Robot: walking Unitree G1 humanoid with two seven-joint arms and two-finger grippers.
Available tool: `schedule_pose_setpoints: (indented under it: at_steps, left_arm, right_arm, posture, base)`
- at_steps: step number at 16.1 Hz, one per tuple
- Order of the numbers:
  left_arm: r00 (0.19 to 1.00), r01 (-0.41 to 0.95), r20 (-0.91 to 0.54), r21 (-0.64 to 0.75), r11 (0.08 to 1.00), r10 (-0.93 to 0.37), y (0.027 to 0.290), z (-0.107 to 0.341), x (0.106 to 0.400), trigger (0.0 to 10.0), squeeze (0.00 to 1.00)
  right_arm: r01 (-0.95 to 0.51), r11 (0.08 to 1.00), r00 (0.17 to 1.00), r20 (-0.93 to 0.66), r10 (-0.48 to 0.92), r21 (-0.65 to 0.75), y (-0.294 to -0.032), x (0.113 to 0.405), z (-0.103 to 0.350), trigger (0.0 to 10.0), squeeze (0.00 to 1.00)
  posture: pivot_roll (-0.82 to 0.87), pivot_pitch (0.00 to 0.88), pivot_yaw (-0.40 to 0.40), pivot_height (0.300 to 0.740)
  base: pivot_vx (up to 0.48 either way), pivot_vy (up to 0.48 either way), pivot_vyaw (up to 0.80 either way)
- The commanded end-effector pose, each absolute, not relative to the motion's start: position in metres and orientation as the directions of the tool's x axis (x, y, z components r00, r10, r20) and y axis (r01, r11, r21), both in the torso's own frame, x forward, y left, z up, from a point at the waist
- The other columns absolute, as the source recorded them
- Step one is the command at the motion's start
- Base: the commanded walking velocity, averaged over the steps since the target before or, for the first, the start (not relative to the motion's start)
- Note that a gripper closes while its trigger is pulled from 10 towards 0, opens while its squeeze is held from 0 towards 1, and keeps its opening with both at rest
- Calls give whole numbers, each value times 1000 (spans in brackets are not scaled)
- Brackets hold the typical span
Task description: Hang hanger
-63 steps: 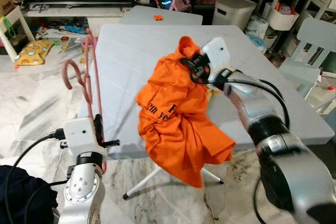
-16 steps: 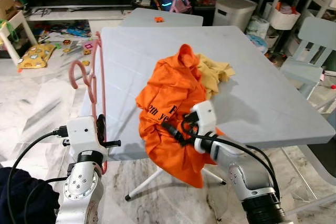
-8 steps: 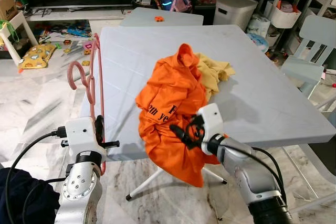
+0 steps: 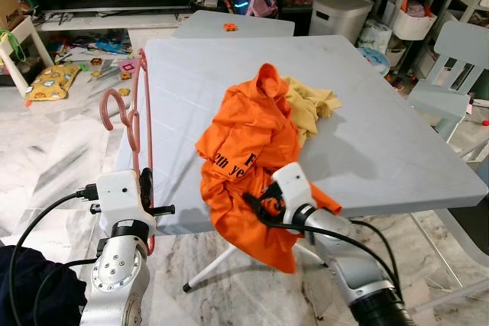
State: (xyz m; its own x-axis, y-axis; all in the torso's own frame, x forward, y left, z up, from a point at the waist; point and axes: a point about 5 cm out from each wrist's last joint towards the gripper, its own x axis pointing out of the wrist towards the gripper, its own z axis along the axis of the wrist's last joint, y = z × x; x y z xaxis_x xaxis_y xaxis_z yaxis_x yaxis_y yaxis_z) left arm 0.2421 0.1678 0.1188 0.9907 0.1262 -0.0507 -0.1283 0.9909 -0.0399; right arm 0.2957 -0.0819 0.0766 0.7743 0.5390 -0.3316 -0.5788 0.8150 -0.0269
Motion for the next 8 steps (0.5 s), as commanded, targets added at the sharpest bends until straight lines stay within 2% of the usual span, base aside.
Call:
schedule_pose_setpoints:
  at_steps: [1,2,5,8]
  left_arm:
    - [992,-122,-39,-40,992,121,166,122,241,10000,0]
    - [992,-123,-39,-42,992,122,166,122,241,10000,0]
    - [991,-127,-37,-43,991,126,166,123,241,10000,0]
    - [991,-129,-36,-43,991,127,166,123,241,10000,0]
  right_arm:
    - [-588,809,754,-363,547,-3,-78,297,72,4588,0]
    - [-603,798,739,-378,557,-4,-75,297,70,0,0]
    - [-598,802,723,-419,549,19,-67,299,62,0,0]
    - [-525,847,758,-406,511,87,-65,306,63,0,0]
  posture:
    - [-6,8,-21,740]
    - [-4,6,-23,740]
    - [1,2,-27,740]
    - [5,0,-27,740]
  base:
    - [0,0,0]
    - [0,0,0]
    - [0,0,0]
    - [0,0,0]
